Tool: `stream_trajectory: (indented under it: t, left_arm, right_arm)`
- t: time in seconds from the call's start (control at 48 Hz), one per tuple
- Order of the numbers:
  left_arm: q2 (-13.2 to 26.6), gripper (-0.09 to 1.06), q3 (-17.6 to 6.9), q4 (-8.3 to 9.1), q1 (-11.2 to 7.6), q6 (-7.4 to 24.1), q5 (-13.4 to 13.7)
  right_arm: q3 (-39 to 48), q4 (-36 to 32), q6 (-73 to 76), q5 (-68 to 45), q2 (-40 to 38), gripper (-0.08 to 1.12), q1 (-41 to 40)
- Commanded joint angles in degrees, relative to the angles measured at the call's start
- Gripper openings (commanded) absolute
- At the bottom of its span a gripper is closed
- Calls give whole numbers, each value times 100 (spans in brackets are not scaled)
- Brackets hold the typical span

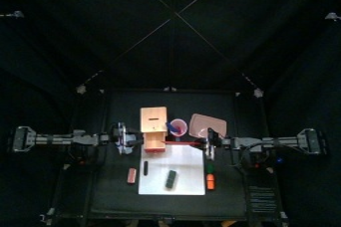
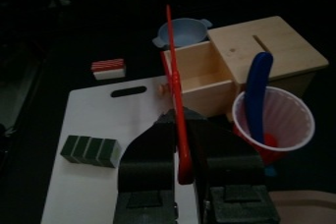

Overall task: Place sushi on board then cut the sushi with the knife then place the pieces on the plate
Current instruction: Grasp knife edge with left hand

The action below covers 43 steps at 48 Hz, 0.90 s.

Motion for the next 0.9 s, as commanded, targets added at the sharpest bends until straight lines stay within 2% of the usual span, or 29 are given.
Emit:
stream_trajectory:
  t: [0.021,0.125,0.354,0.458,0.583,0.896]
  left_arm:
    - [299,86,-255,0,-167,0,-281]
    - [686,89,-404,18,-325,9,-431]
    - [1626,89,-844,44,-615,18,-431]
    - [1969,91,-1063,79,-624,26,-413]
    - [2285,93,-1310,237,-615,26,-369]
    - [2786,93,-1846,466,-615,26,-158]
  right_arm:
    - [0,44,0,-141,35,36,123]
    - [18,105,0,-149,114,36,167]
    - [26,114,0,-123,220,36,229]
    - [44,105,-9,-123,272,36,272]
    - [62,114,-9,-123,325,36,325]
    - [62,114,-9,-123,404,36,334]
